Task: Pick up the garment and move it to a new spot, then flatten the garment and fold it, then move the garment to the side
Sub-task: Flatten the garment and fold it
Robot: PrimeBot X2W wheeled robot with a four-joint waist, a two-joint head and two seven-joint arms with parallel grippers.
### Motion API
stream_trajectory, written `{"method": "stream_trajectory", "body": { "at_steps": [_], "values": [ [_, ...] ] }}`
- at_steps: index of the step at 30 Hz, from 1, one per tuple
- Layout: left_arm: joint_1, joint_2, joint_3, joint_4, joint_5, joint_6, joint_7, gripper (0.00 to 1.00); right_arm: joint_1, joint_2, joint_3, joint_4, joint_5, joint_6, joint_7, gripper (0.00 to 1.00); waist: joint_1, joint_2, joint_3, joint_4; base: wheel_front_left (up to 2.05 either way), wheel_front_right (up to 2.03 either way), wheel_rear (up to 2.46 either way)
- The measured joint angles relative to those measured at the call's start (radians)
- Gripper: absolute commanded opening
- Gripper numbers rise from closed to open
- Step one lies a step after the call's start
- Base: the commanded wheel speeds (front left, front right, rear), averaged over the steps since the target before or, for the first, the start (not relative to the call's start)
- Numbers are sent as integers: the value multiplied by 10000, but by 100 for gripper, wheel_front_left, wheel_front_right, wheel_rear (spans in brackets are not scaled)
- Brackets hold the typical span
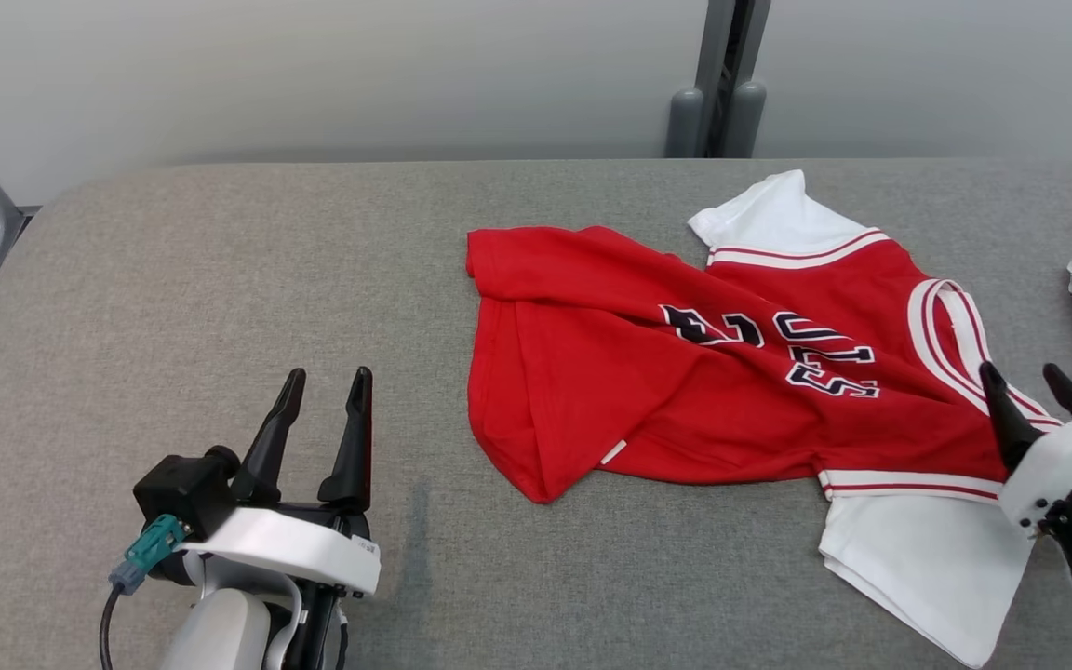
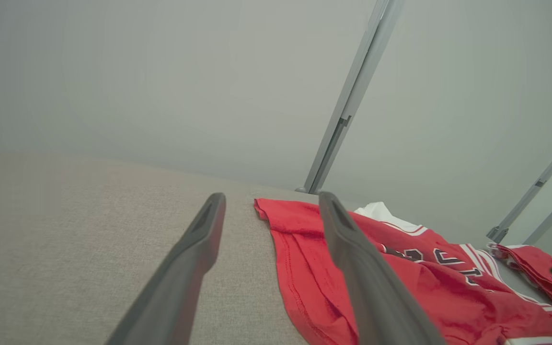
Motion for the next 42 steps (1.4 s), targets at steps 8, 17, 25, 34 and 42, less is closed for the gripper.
{"method": "stream_trajectory", "body": {
  "at_steps": [8,17,25,34,42],
  "values": [
    [54,-2,-458,42,-25,2,0,100,657,732,-715,-2205,-201,-2,-372,100,0,0,-120,-627,0,0,0],
    [-133,-8,-1618,1137,209,-71,548,100,2285,1776,-2422,-4196,-1609,-2,-399,100,0,0,186,-1466,0,0,0],
    [-592,-6,-2031,2084,165,67,1526,100,2577,2146,-3271,-4610,-2293,-2,-362,100,0,0,640,-2018,0,0,0],
    [-898,-4,-2004,2658,-107,476,2008,100,2770,2414,-3716,-4922,-2633,-2,-146,100,1,0,814,-2202,0,0,0],
    [-984,-6,-2376,2573,-456,100,2092,100,2913,2589,-4069,-4989,-2940,0,23,100,0,0,769,-2058,0,0,0]
  ]
}}
